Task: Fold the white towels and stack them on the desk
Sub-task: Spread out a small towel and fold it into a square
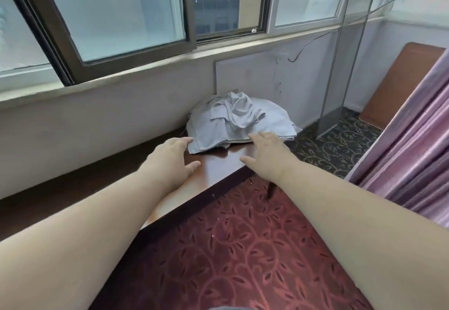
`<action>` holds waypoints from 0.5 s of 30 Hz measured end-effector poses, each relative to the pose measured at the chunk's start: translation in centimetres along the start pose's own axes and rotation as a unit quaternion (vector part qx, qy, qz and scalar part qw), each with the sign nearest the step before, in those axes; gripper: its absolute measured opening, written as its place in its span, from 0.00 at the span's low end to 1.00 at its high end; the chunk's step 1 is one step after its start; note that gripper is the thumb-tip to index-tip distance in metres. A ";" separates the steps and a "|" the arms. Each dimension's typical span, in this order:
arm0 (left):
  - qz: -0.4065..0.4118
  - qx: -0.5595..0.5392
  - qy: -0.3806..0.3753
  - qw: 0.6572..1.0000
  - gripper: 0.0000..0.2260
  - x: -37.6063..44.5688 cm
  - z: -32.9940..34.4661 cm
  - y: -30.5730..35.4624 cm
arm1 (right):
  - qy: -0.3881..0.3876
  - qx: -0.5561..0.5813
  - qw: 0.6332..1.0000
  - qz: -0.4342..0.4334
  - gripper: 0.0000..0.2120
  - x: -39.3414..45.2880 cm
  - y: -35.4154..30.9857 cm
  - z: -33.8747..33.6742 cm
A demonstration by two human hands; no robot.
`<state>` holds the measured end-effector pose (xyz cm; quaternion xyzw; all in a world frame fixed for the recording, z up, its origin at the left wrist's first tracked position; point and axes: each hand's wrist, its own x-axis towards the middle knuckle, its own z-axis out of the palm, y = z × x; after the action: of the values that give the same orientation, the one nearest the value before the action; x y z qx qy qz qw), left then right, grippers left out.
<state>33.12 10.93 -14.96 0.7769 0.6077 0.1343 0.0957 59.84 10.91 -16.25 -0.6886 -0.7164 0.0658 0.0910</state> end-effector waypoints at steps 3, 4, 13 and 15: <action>-0.018 -0.012 0.000 1.000 0.31 2.3 1.9 1.4 | 0.001 0.060 0.998 0.017 0.38 2.1 2.2 0.6; -0.024 -0.016 0.002 1.000 0.31 3.1 2.5 1.5 | 0.008 0.088 0.996 0.026 0.38 2.8 2.5 0.9; -0.039 -0.021 -0.019 0.999 0.32 13.2 7.2 -1.3 | -0.013 0.131 0.991 0.030 0.38 13.0 3.7 5.5; -0.029 -0.022 -0.024 0.999 0.33 17.4 8.0 -2.3 | -0.009 0.127 0.991 0.031 0.37 16.7 4.3 6.2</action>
<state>37.53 28.47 -21.68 0.7599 0.6240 0.1263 0.1310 62.10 27.97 -22.59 -0.6927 -0.6812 0.1652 0.1696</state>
